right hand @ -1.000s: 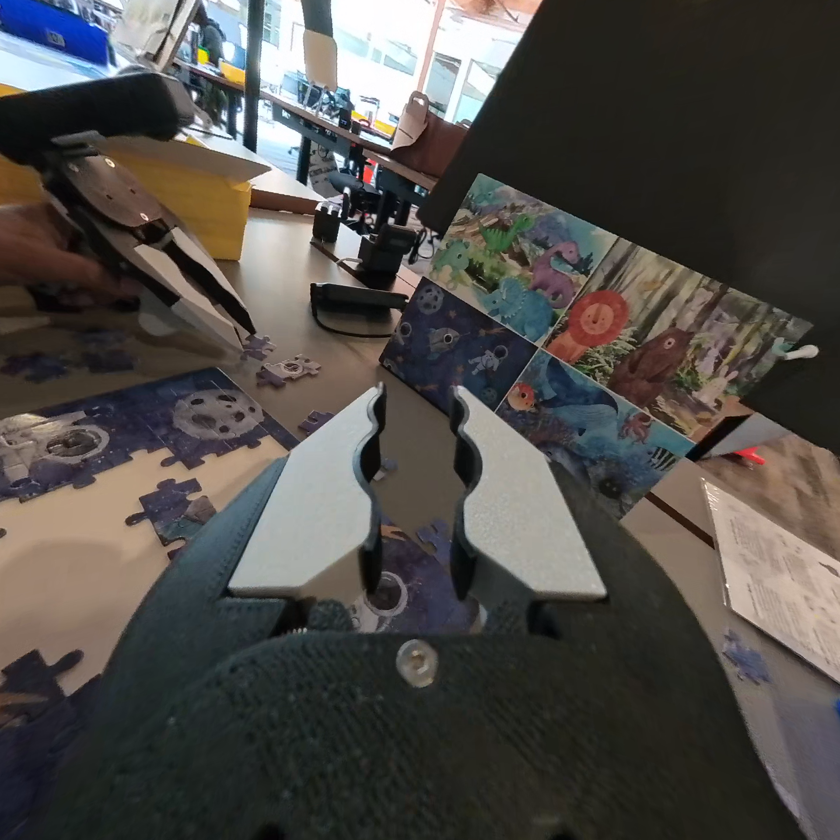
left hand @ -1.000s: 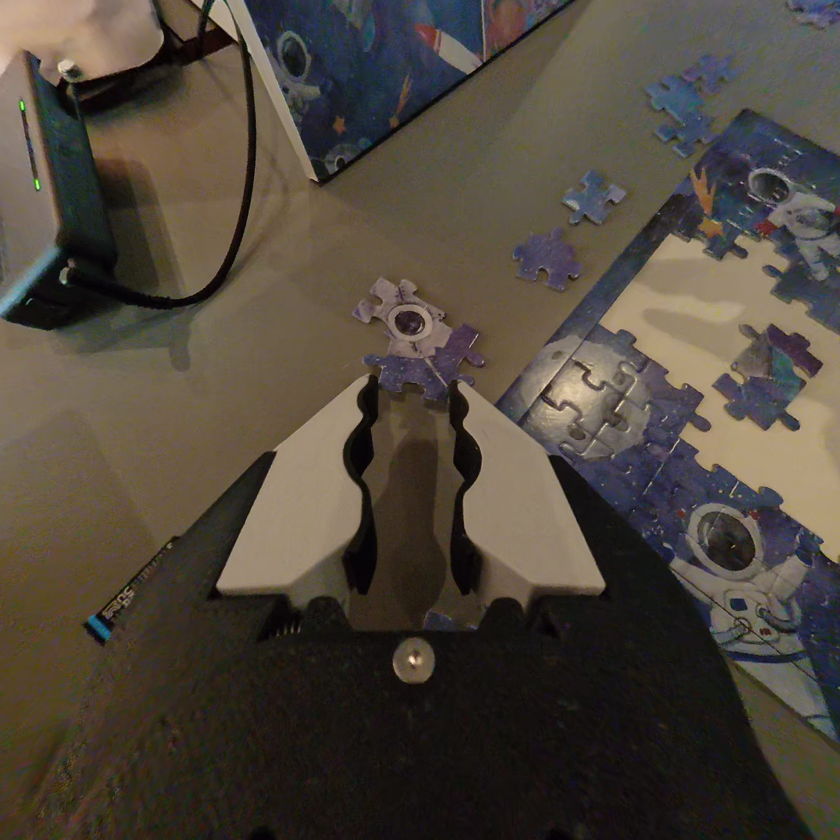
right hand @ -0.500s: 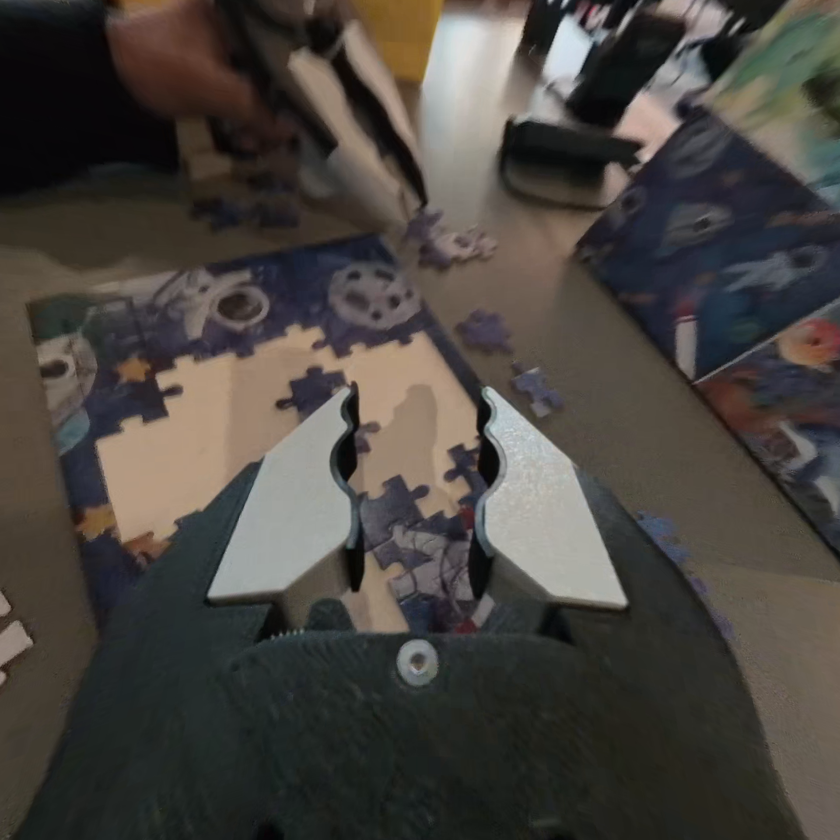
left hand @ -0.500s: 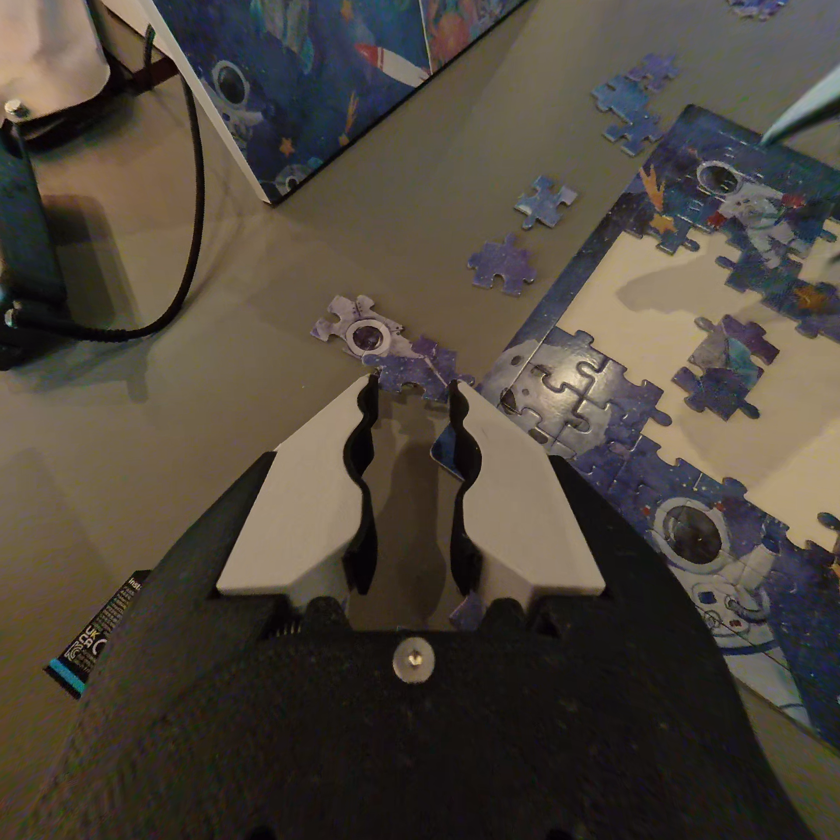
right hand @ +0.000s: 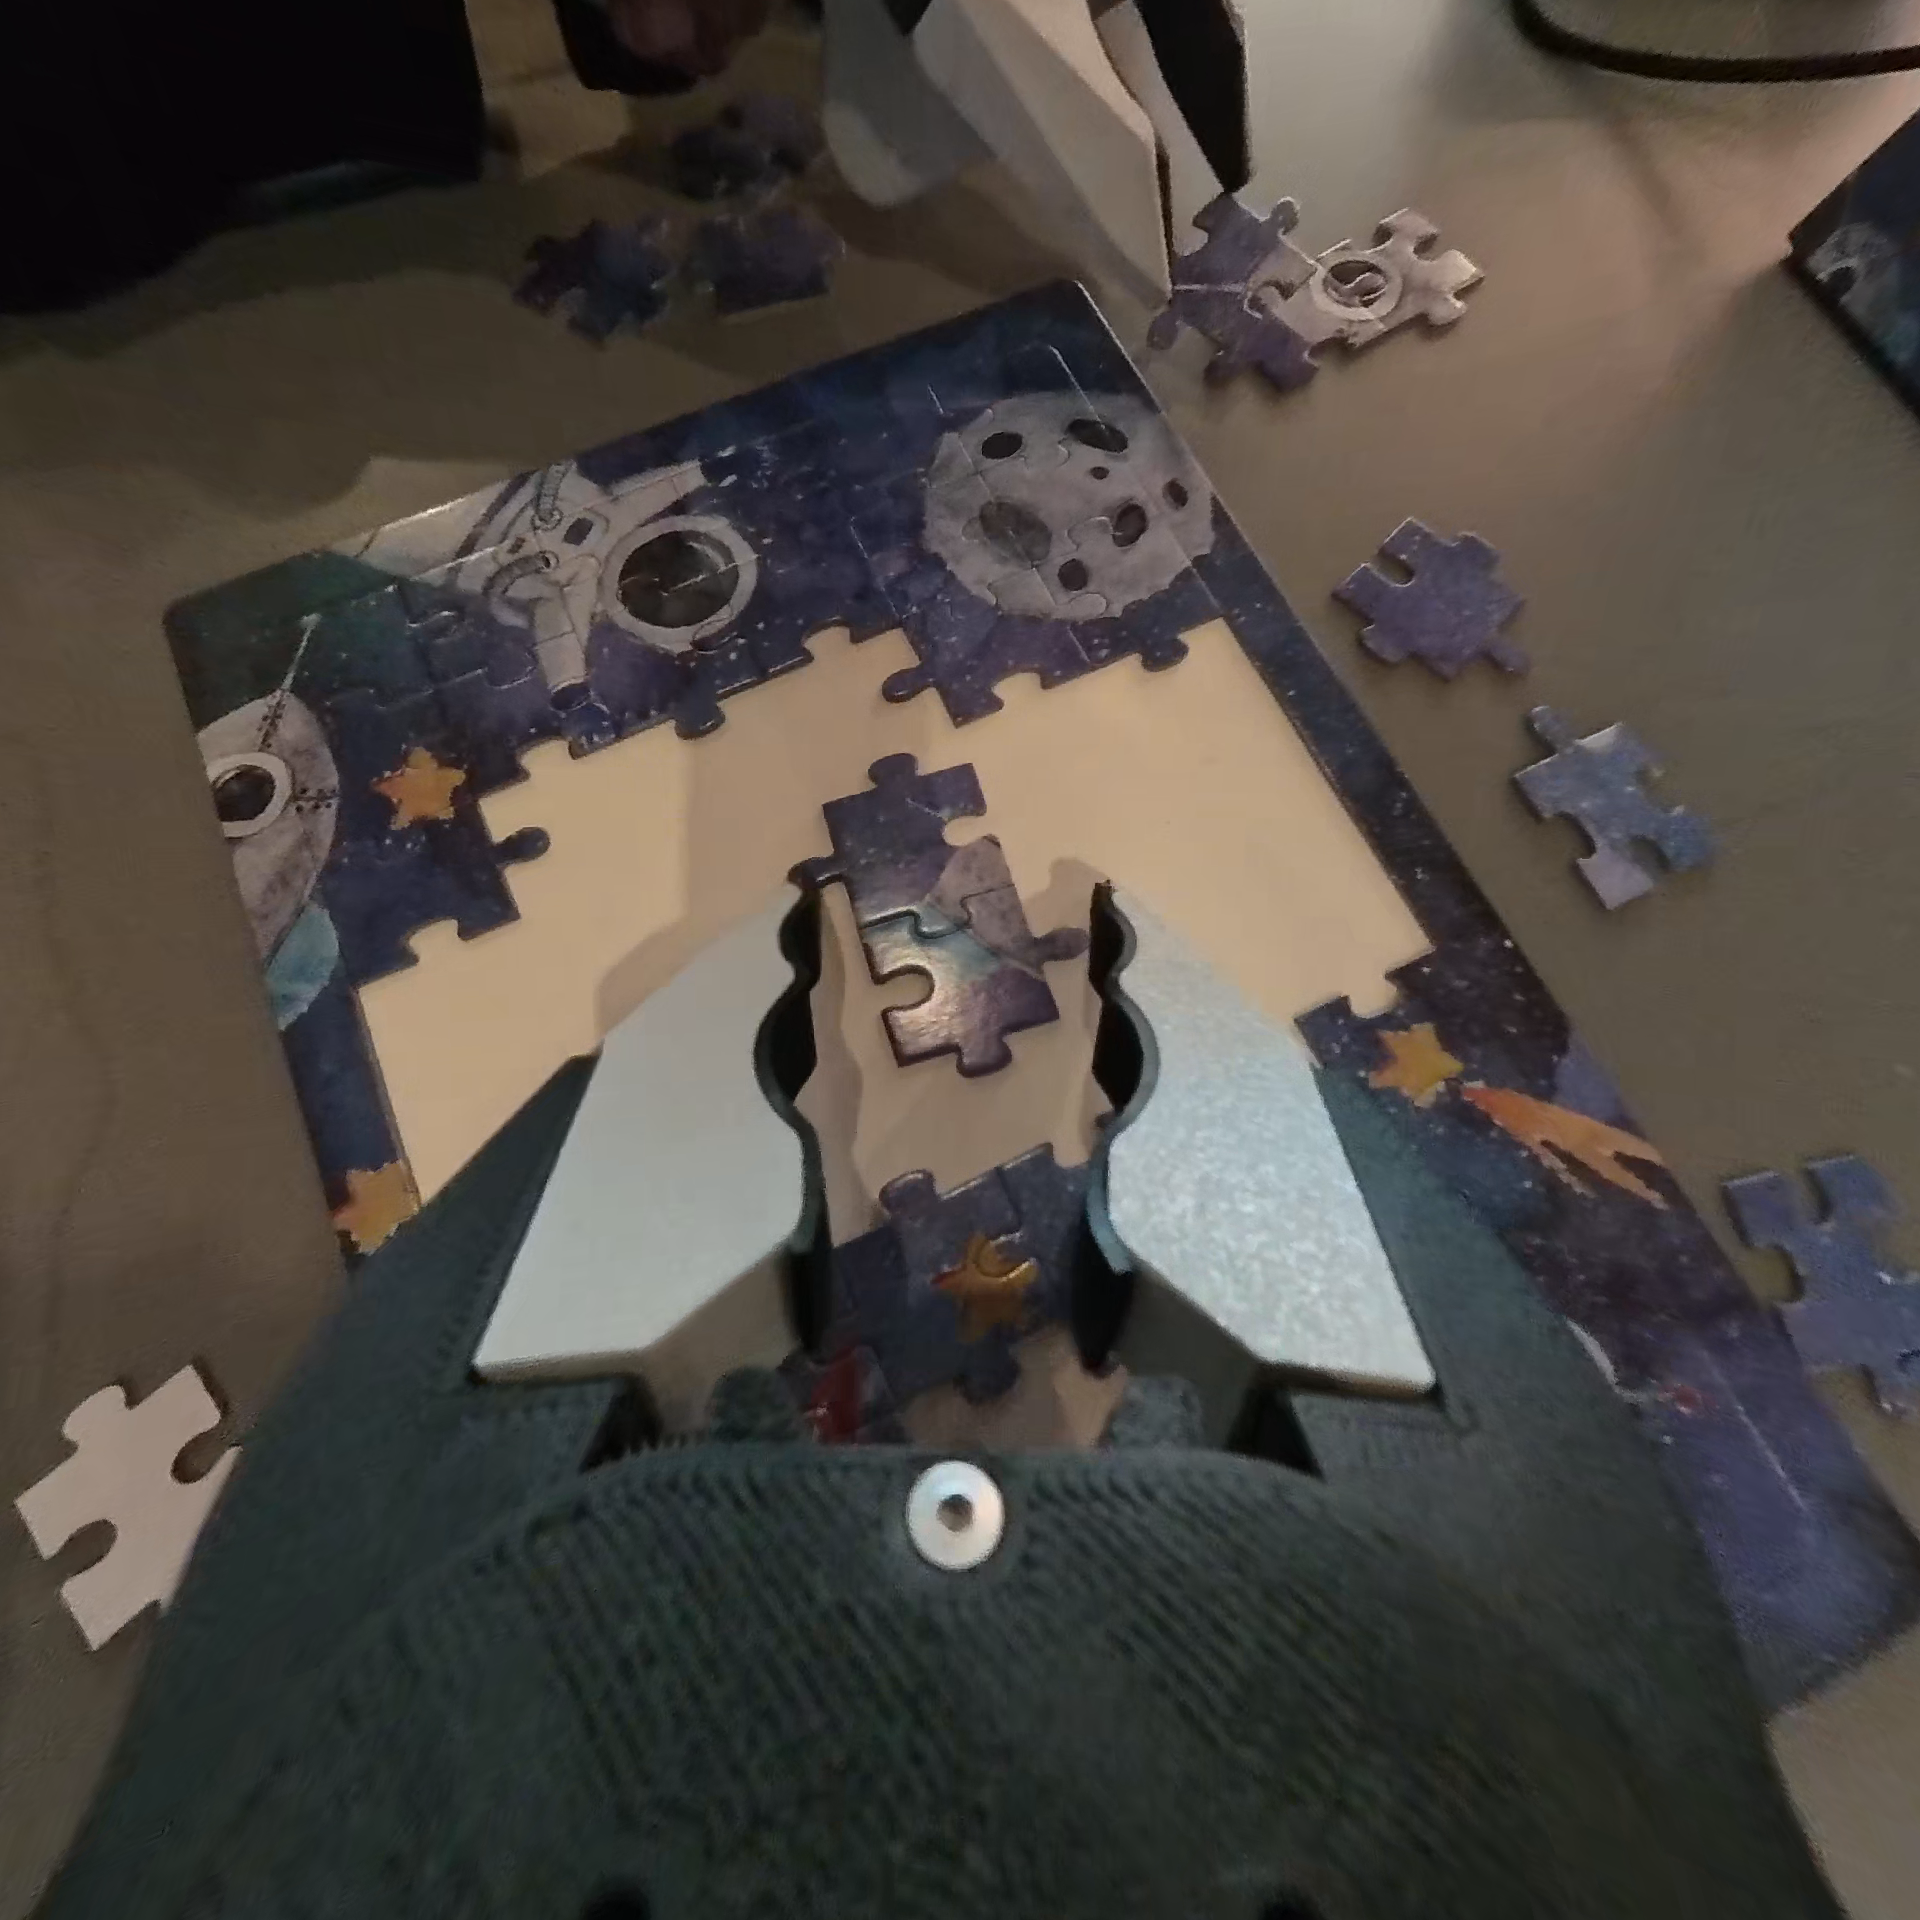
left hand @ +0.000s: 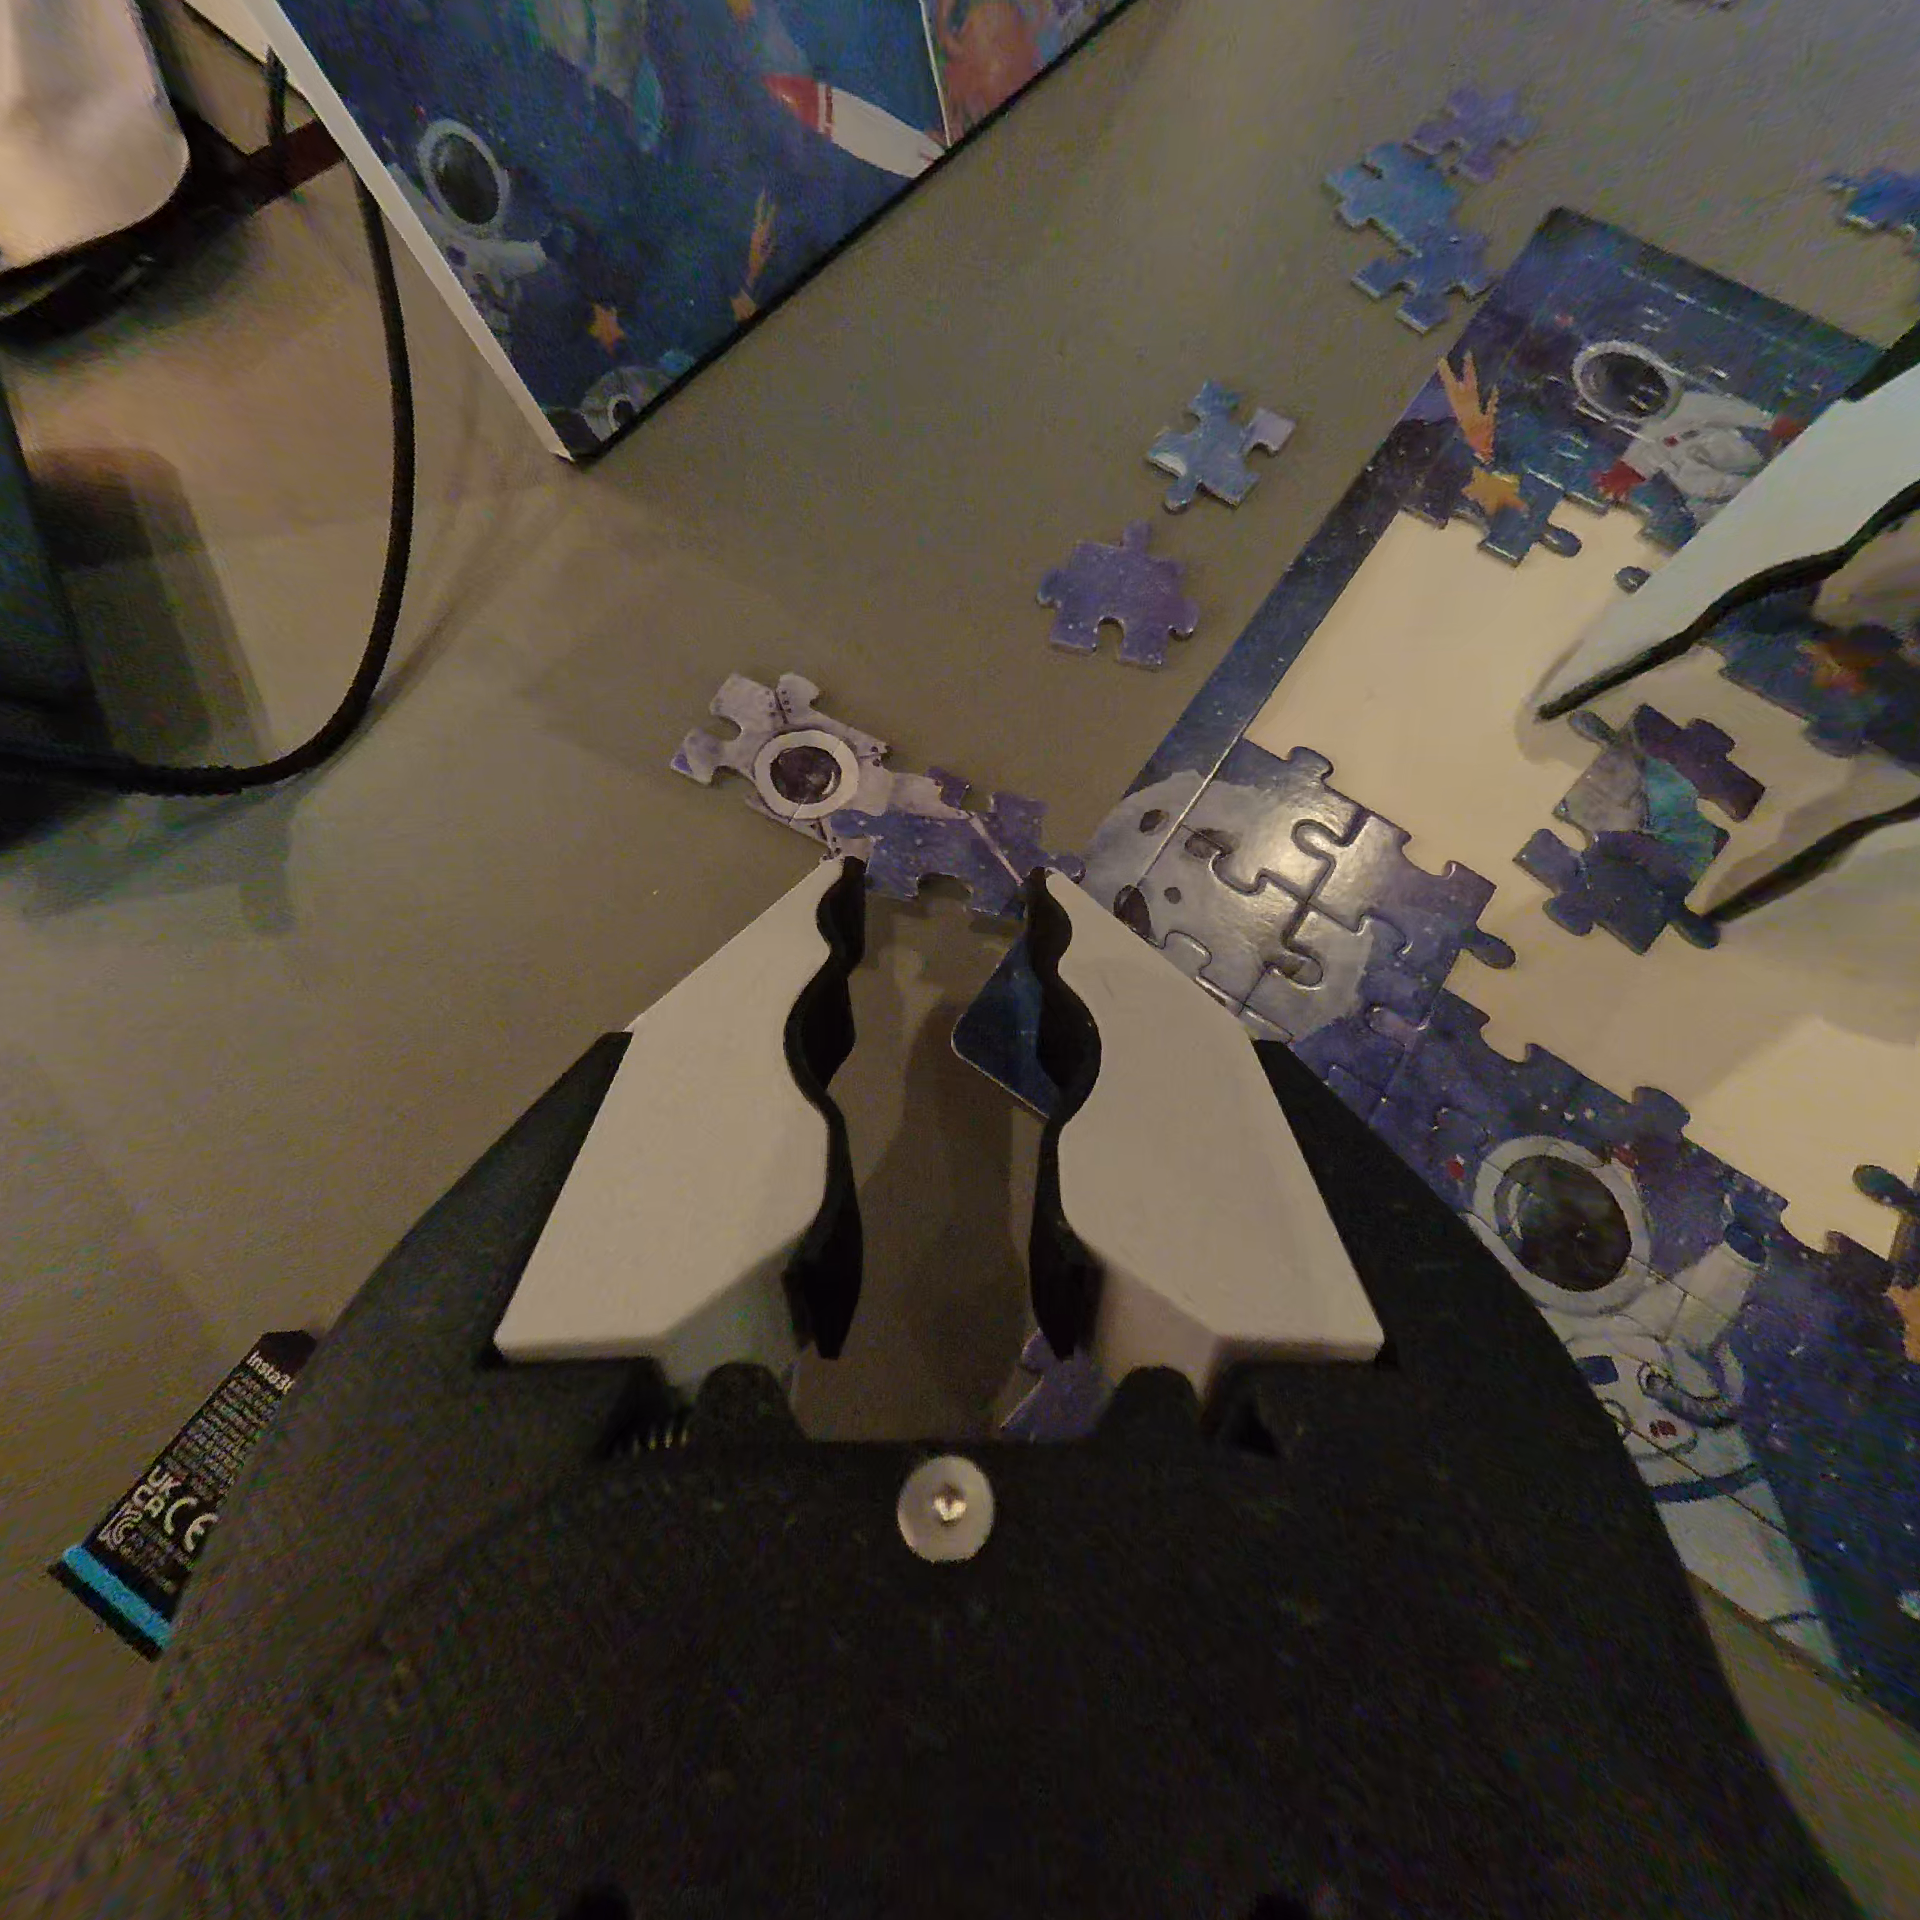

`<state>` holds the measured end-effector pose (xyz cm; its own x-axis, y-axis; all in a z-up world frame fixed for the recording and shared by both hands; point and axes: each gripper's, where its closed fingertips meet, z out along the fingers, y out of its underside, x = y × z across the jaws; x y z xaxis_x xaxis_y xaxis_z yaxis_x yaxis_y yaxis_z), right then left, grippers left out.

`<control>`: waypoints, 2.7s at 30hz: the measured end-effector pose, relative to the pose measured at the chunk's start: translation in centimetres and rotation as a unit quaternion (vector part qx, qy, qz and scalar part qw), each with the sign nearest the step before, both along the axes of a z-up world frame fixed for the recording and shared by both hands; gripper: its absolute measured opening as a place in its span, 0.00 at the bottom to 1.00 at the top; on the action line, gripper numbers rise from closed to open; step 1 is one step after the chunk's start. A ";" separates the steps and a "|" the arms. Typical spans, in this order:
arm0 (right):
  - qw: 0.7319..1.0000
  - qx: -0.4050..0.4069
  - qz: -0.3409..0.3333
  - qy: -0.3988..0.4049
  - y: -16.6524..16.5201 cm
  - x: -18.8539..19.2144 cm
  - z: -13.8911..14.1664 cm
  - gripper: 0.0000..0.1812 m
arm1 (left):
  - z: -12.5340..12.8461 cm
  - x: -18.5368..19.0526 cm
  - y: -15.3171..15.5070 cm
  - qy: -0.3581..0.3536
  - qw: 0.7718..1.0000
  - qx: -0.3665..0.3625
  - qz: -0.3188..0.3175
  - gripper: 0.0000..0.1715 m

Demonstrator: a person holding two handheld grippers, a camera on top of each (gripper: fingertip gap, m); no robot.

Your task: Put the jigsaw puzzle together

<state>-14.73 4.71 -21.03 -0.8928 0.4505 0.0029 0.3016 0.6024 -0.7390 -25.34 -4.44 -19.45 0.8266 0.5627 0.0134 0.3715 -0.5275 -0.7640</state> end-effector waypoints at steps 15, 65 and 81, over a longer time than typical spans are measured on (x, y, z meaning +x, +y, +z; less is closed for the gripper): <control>0.997 0.015 0.079 -0.007 0.2 2.2 0.0 0.17 | -0.3 0.2 0.1 -0.013 1.000 0.003 -0.004 0.17; 0.829 -0.241 -0.401 0.307 33.4 -3.1 15.1 0.13 | 9.3 7.9 1.7 0.110 0.983 0.146 -0.014 0.21; 0.885 -0.153 -0.419 0.130 30.6 -8.7 6.9 0.37 | 9.7 2.9 0.9 0.189 0.960 0.199 0.064 0.00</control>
<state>-23.40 35.29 -14.10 -0.2319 0.9696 -0.0776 0.3430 0.0069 -0.9393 -22.48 -3.54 -9.78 0.7396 0.6720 -0.0388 0.0710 -0.1351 -0.9883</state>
